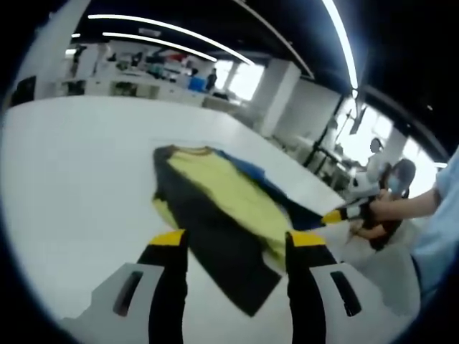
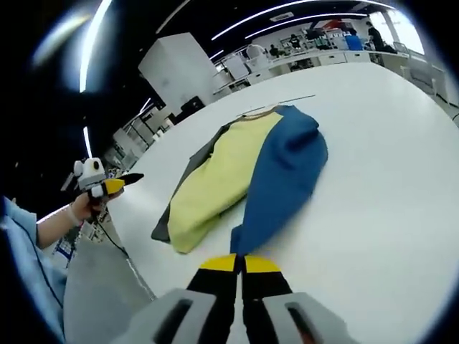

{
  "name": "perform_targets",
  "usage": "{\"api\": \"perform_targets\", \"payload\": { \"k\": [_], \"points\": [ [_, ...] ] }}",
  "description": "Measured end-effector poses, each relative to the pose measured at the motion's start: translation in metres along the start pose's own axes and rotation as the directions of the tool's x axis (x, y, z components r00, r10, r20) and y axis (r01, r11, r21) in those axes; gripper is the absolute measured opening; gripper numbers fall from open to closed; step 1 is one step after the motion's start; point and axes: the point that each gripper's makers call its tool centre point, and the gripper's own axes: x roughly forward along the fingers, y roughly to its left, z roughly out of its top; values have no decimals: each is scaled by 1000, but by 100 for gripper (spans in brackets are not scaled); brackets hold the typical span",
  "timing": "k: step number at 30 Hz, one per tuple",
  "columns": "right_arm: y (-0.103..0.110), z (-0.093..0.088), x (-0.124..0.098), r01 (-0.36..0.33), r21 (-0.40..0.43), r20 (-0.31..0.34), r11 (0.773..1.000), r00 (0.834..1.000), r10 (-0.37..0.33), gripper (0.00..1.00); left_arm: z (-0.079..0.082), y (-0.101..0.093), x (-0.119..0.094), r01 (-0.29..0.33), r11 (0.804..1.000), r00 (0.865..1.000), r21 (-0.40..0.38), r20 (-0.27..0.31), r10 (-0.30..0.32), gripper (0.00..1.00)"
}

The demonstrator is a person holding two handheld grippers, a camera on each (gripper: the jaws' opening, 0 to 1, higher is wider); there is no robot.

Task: Fold the garment on the visible template until the final outline fits inside the template.

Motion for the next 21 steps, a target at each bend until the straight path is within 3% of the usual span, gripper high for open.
{"api": "perform_targets", "payload": {
  "k": [3,12,21],
  "points": [
    [0,13,-14,5,-9,5,1000,1000,-5,0,0,-2,2,0,1000,1000,2,0,0,51],
    [-31,40,-48,34,-37,-27,999,999,-35,0,0,-3,7,-5,1000,1000,2,4,5,51],
    [-48,62,-72,50,-88,-94,995,994,-58,0,17,-1,15,-16,998,999,61,33,14,51]
  ]
}}
